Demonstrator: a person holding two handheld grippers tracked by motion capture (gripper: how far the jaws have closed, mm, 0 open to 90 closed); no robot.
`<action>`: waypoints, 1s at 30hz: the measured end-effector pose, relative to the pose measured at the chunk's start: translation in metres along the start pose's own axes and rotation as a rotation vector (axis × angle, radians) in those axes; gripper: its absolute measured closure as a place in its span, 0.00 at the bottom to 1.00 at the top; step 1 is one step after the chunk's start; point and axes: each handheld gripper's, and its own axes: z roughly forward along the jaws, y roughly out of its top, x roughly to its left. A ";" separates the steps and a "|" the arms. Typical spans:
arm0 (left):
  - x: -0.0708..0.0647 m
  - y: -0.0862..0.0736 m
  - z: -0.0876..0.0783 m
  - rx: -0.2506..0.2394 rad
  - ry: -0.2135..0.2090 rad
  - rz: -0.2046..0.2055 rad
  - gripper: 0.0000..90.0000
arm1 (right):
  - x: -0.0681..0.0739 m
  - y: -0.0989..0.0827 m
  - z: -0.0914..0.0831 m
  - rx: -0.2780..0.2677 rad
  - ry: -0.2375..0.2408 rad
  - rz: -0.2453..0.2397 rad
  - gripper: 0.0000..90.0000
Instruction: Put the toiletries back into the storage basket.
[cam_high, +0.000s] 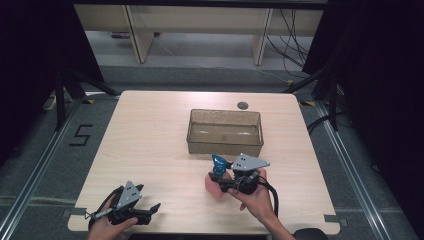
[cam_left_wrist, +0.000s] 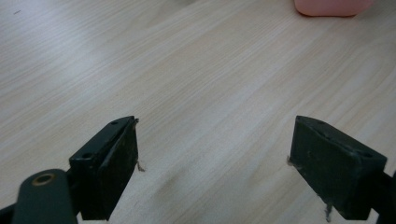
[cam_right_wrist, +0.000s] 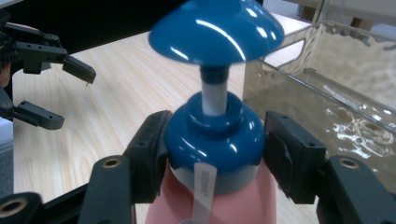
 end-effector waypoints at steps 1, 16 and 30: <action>0.000 0.001 0.000 -0.002 -0.006 -0.003 0.17 | 0.000 0.000 0.000 0.001 -0.001 0.000 0.49; -0.001 0.001 0.001 -0.013 -0.002 -0.019 0.17 | 0.012 0.005 -0.004 -0.002 -0.055 -0.037 0.59; 0.000 0.000 0.000 0.002 -0.001 -0.007 0.17 | 0.006 0.014 -0.012 -0.013 -0.046 -0.018 0.59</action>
